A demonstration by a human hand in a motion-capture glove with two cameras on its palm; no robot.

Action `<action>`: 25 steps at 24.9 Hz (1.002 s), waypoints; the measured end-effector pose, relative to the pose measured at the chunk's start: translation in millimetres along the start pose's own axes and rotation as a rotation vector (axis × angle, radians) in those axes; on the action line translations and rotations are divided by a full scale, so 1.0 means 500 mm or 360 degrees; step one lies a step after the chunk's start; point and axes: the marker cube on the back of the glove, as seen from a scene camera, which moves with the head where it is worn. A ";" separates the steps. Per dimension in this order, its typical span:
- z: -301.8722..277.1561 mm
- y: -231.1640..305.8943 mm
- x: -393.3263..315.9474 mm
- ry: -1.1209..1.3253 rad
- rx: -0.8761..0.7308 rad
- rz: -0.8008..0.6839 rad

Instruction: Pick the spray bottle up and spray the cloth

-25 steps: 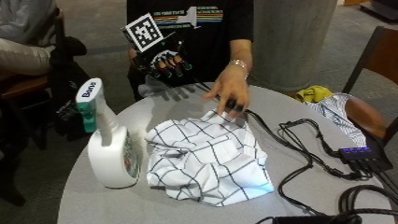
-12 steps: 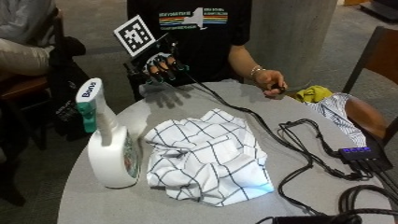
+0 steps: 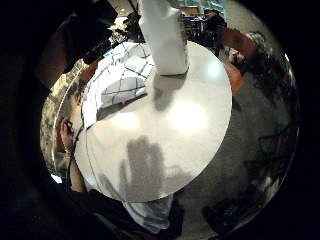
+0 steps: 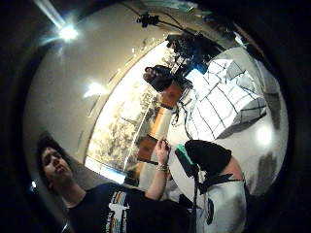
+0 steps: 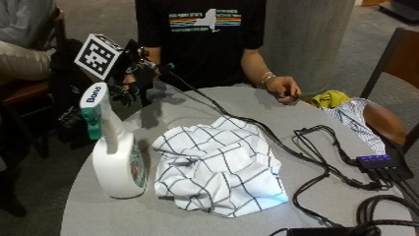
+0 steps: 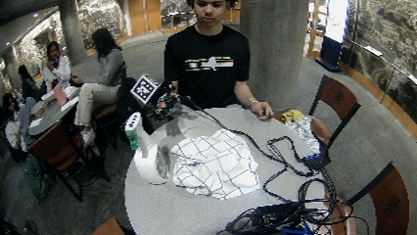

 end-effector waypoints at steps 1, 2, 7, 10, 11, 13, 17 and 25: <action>-0.006 -0.006 0.006 -0.0057 0.0024 0.0035; -0.013 -0.012 0.012 -0.0109 0.0047 0.0069; -0.034 -0.027 0.033 -0.0175 0.0119 0.0168; -0.034 -0.039 0.043 -0.0147 0.0115 0.0185; -0.033 -0.047 0.046 -0.0142 0.0118 0.0188; -0.033 -0.064 0.054 -0.0128 0.0128 0.0193; -0.038 -0.096 0.071 -0.0099 0.0114 0.0239; -0.023 -0.182 0.064 -0.0090 0.0078 0.0193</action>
